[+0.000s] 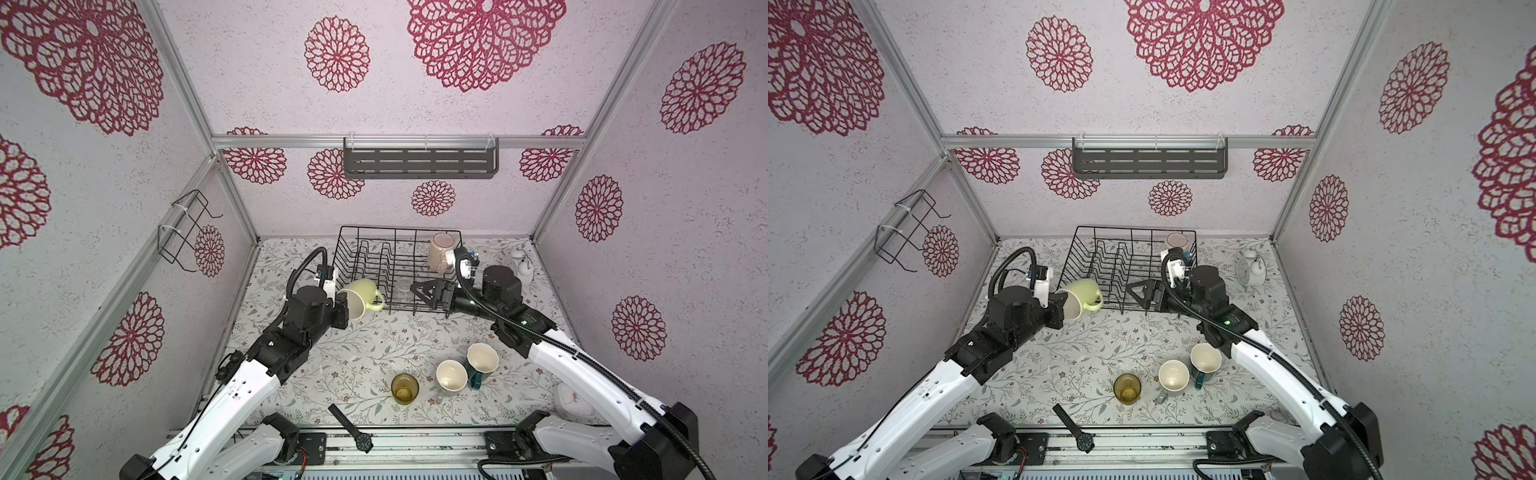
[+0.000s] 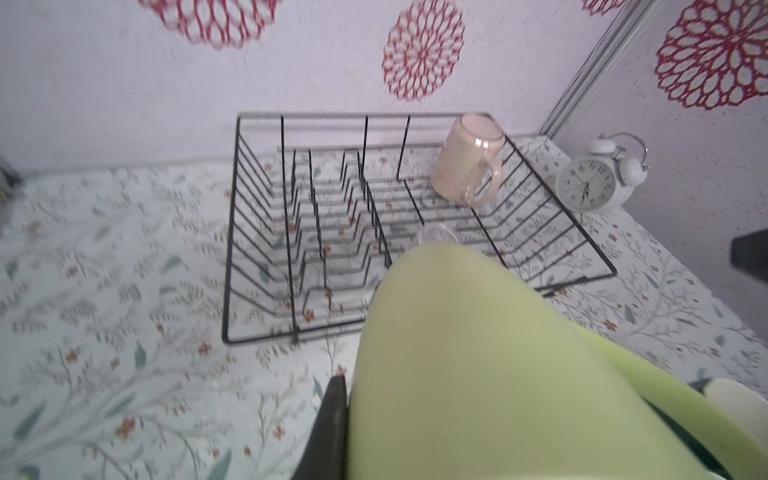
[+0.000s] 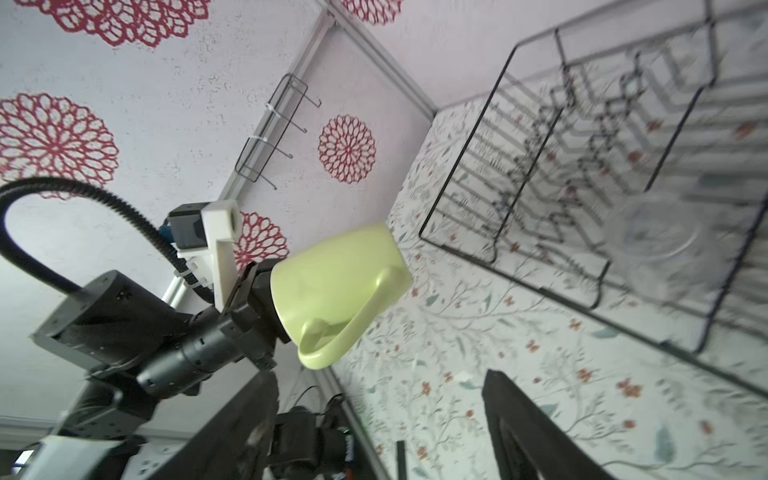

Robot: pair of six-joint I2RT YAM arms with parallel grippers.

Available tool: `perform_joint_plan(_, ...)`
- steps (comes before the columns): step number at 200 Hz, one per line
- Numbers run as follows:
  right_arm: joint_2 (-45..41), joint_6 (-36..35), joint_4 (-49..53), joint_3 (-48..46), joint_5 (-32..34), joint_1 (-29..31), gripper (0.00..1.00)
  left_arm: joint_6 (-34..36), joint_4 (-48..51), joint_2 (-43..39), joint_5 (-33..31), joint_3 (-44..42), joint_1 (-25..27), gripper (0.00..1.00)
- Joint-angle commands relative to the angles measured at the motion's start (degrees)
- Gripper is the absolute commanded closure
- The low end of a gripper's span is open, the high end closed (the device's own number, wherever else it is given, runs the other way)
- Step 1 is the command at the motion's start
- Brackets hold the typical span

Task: Load the cups into the dish rack
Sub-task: 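Grasp the green mug's handle with the right gripper beside the left gripper, then open the left gripper and carry the green mug over the rack with the right gripper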

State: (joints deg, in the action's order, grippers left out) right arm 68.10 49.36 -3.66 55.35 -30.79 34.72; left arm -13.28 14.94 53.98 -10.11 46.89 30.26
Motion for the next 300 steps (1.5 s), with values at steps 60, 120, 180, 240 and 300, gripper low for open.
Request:
perform_joint_plan(60,7.57,17.94,-7.33,4.41,-9.36,4.70,0.37,15.56,-31.91,6.21,9.37,-2.90,-1.74,1.00)
perform_joint_plan(120,8.79,24.07,-15.29,1.79,-8.44,4.82,0.47,13.45,-34.10,6.50,12.90,-2.71,-1.80,1.00)
perform_joint_plan(180,10.69,26.75,-21.67,2.28,-9.73,4.98,0.66,12.57,-33.21,6.85,15.81,-2.05,-1.74,1.00)
perform_joint_plan(240,12.02,28.57,-25.16,2.04,-10.59,5.51,0.85,10.76,-34.07,8.46,14.32,-2.07,-1.86,1.00)
perform_joint_plan(300,10.68,23.80,-24.00,1.99,-5.02,4.10,1.00,9.12,-34.26,9.73,11.21,-1.63,-1.87,0.41)
